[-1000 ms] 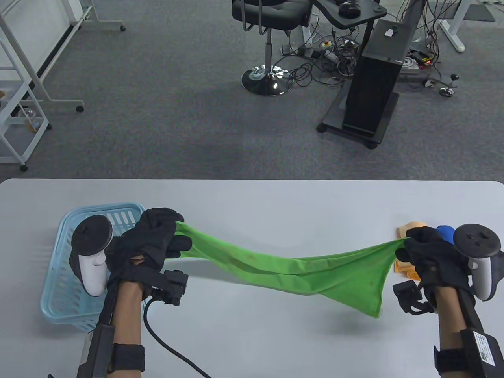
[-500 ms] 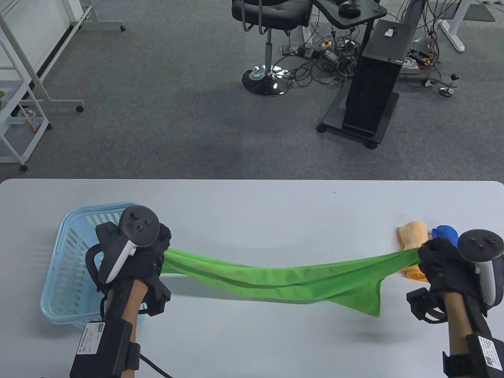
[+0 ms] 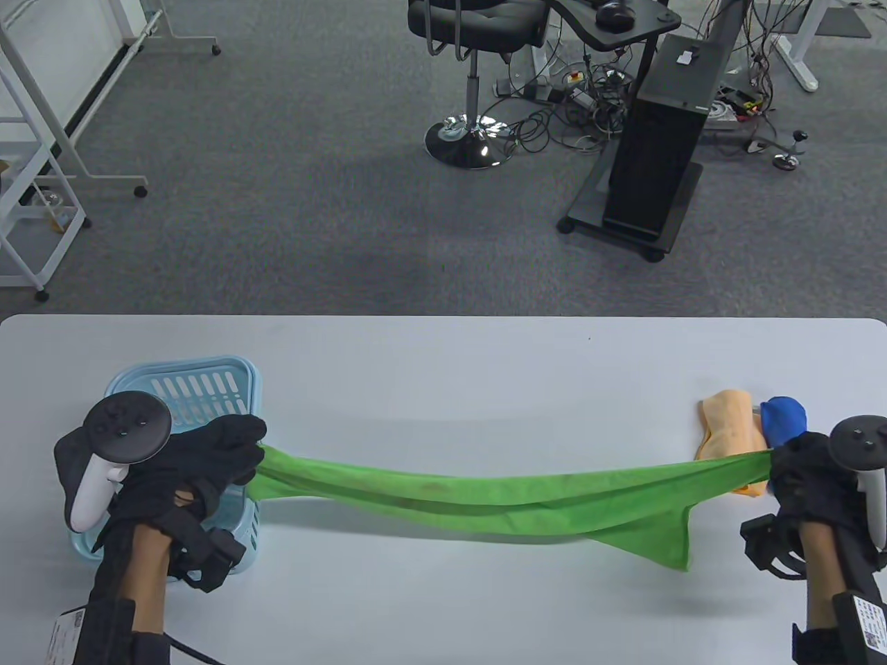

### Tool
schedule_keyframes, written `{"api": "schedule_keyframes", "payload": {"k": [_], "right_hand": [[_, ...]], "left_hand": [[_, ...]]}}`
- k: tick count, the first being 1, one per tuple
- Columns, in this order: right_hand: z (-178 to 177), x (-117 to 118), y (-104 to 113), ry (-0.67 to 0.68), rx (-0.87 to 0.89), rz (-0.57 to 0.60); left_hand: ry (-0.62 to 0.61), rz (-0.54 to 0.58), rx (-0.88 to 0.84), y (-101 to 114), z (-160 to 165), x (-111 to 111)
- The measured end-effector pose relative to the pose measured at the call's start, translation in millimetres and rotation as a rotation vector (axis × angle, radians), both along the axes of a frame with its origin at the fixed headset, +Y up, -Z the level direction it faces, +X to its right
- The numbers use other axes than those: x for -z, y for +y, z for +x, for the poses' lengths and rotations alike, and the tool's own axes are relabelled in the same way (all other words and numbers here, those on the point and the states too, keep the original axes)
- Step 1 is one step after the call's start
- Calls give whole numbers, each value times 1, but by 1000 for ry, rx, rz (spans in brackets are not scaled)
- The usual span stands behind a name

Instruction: Roll rectangular towel into towel roll

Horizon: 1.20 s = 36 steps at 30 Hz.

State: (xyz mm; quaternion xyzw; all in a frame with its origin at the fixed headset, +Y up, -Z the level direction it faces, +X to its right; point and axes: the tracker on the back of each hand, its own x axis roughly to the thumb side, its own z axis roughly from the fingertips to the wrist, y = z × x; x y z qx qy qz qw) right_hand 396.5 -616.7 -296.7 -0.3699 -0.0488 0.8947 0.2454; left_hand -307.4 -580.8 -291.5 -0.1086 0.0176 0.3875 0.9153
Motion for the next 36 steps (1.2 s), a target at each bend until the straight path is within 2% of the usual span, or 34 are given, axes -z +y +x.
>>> {"api": "schedule_keyframes", "payload": {"k": [2,5,6,8,12,14,16,20,24,26,28,32,36], "right_hand": [[-4,1,-1,8,-14,-8],[-12,2,-1,33,-32,-19],[-15,3,-1,42,-34,-15],[-17,3,1,49,-39,-11],[-15,3,4,49,-52,-16],[-15,3,5,47,-93,-14],[-14,4,9,55,-212,-34],[-6,0,13,-20,-262,24],[-9,2,16,-33,-254,38],[-14,4,16,-10,-208,51],[-18,8,15,19,-88,62],[-31,16,10,92,154,112],[-44,27,5,149,296,176]], "left_hand": [[-22,-13,66,-3,1,0],[61,-23,202,-4,1,-1],[128,18,261,-3,1,-2],[194,29,375,-1,-1,-3],[286,144,513,4,-3,-6],[320,164,582,7,-5,-6],[360,174,653,11,-9,-6],[495,266,726,17,-23,-8],[518,343,776,21,-14,-6],[468,298,745,23,-3,-1],[457,270,628,25,6,4],[408,228,277,26,23,19],[355,156,114,17,42,37]]}}
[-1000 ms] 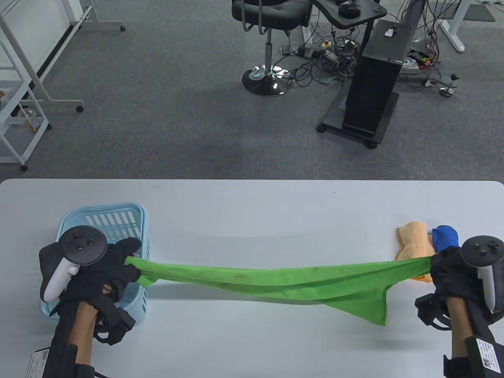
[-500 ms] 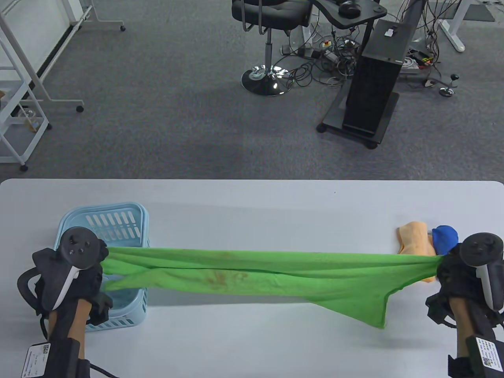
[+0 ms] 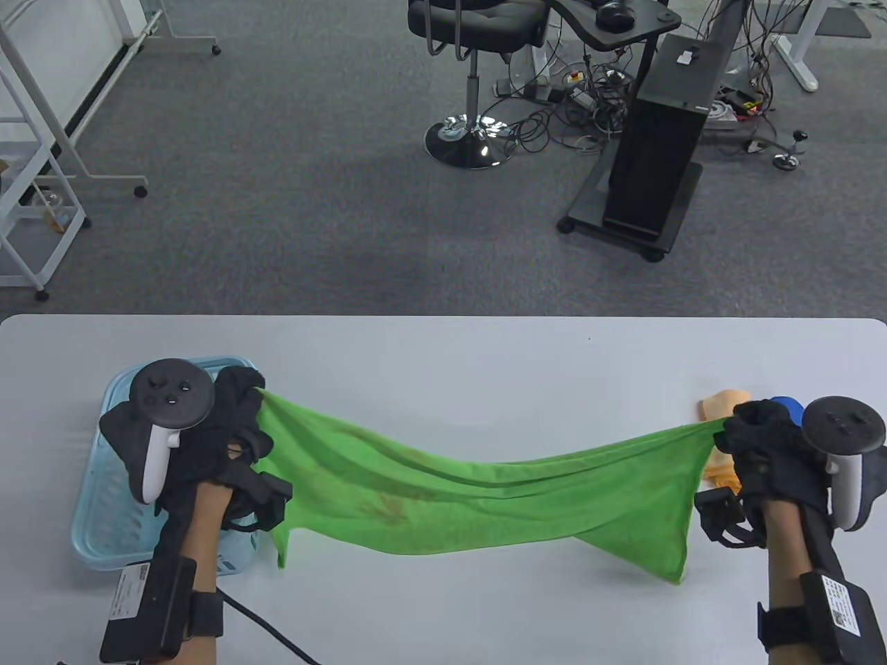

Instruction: Roll rectangular towel into towel roll

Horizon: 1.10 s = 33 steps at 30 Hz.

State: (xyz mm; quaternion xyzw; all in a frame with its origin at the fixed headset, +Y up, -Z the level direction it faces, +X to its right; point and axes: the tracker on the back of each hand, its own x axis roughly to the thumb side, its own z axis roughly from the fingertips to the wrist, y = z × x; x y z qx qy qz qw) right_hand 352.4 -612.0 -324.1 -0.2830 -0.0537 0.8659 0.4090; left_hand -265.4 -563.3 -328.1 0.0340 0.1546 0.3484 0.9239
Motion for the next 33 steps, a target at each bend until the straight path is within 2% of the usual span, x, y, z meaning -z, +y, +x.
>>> {"api": "schedule_keyframes", "payload": {"k": [6,11,16,18,20,21,22,24,26,30,32,33], "right_hand": [[-18,27,-2,66,-21,-7],[-30,51,12,121,24,78],[-24,57,52,80,5,258],[-12,47,77,39,-31,383],[-1,35,87,-30,-42,486],[11,27,91,-79,-28,537],[21,20,90,-91,-14,547],[38,6,81,-124,20,505],[52,-7,64,-134,26,473],[66,-28,11,-67,50,260],[70,-39,-20,-61,78,187],[71,-42,-28,-65,89,166]], "left_hand": [[-70,-60,-44,-14,33,30],[-180,-8,-157,-9,59,57],[-280,212,-447,16,63,69],[-301,398,-640,28,49,63],[-263,544,-850,32,34,57],[-279,545,-948,31,25,52],[-282,539,-966,29,17,48],[-225,532,-856,23,0,36],[-182,431,-612,14,-13,21],[-115,240,-57,-8,-17,-6],[-99,144,149,-21,-12,-16],[-103,113,202,-26,-10,-19]]}}
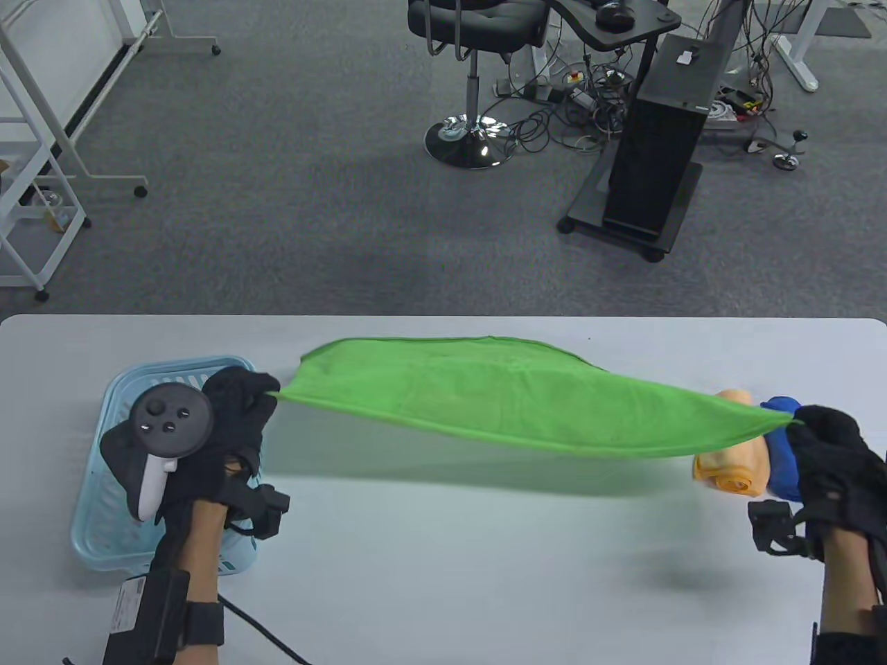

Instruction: Roll rectangular towel into towel roll

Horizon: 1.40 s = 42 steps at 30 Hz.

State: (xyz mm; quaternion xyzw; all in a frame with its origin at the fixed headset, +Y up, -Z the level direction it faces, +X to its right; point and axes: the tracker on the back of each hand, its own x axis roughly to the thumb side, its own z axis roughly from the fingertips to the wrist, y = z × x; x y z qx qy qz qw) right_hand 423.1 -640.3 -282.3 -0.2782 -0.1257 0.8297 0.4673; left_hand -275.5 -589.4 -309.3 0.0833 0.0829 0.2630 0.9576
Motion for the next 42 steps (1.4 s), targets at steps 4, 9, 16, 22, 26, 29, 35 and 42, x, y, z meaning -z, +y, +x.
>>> {"api": "schedule_keyframes", "payload": {"k": [4,9,16,22,26,29,35,42], "right_hand": [[2,-11,-25,4,30,-44],[3,-11,-27,46,-5,-103],[4,6,-36,7,-129,-155],[1,36,-44,17,-203,-217],[-8,58,-43,3,-281,-266],[-12,67,-43,2,-328,-309],[-25,66,-31,42,-337,-352],[-86,74,-16,206,-370,-279]], "left_hand": [[6,-96,162,-19,8,-8],[17,-142,263,-26,15,-7],[73,-175,388,-30,31,9],[158,-273,526,-38,42,34],[209,-337,572,-43,46,48],[214,-383,568,-42,46,52],[204,-348,557,-20,48,43],[-45,-178,460,-18,127,13]]}}
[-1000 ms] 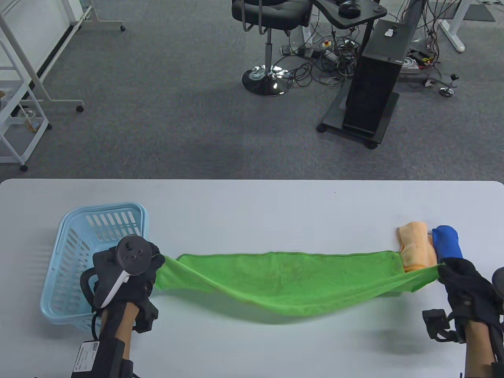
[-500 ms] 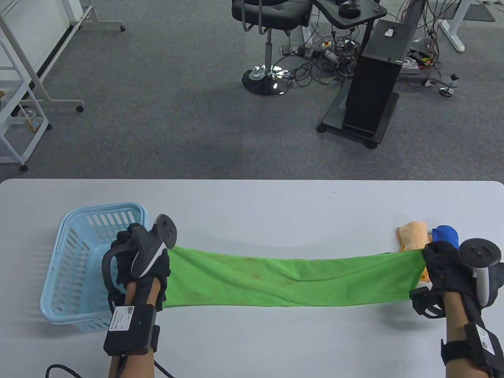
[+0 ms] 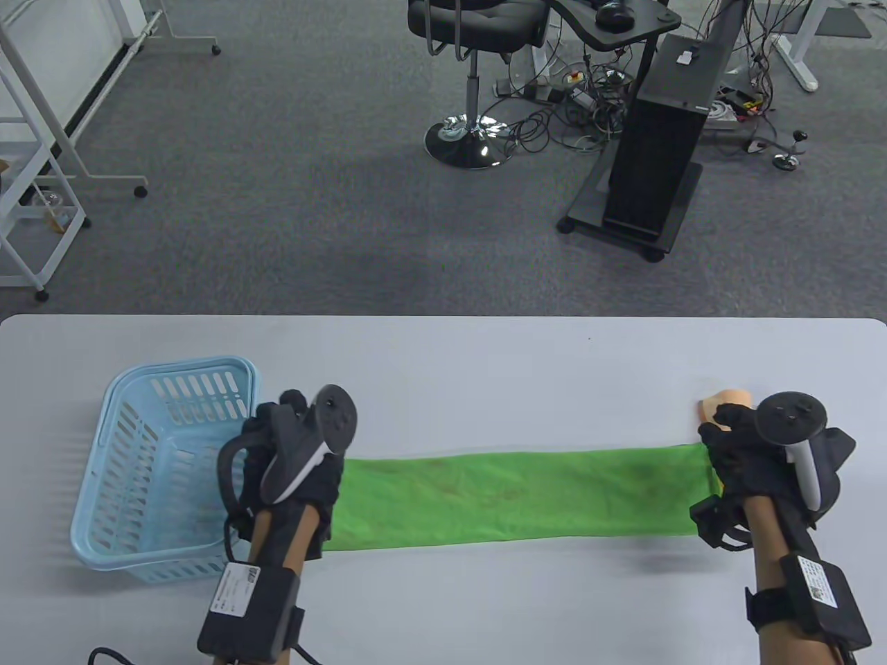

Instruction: Roll rectangular towel into towel roll

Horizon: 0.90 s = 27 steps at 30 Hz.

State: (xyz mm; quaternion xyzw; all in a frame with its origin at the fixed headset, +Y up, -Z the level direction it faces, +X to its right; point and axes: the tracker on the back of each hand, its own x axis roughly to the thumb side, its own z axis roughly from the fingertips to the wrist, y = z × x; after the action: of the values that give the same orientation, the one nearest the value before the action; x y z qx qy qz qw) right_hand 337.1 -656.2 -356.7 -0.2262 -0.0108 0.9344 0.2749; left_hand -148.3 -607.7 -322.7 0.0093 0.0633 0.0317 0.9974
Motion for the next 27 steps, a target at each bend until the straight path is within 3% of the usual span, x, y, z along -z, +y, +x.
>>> {"api": "schedule_keyframes", "payload": {"k": [2,4,10,12,17,23,26,27], "right_hand": [[-33,8,-5,67,15,21],[-73,16,-13,170,1,-47],[-160,37,-55,334,-117,-166],[-182,42,-69,417,-171,-186],[-220,58,-94,512,-303,-249],[-228,70,-122,530,-385,-383],[-228,72,-122,503,-367,-303],[-227,72,-120,507,-359,-335]], "left_hand": [[-68,-48,-67,-20,31,-6],[-105,-128,-115,-46,59,-10],[-56,-208,-243,-127,101,-12],[-99,-251,-248,-145,112,-12],[-185,-244,-115,-166,133,-14],[-259,-279,2,-175,154,-13],[-251,-230,29,-172,158,-11],[-258,-236,33,-169,158,-10]]}}
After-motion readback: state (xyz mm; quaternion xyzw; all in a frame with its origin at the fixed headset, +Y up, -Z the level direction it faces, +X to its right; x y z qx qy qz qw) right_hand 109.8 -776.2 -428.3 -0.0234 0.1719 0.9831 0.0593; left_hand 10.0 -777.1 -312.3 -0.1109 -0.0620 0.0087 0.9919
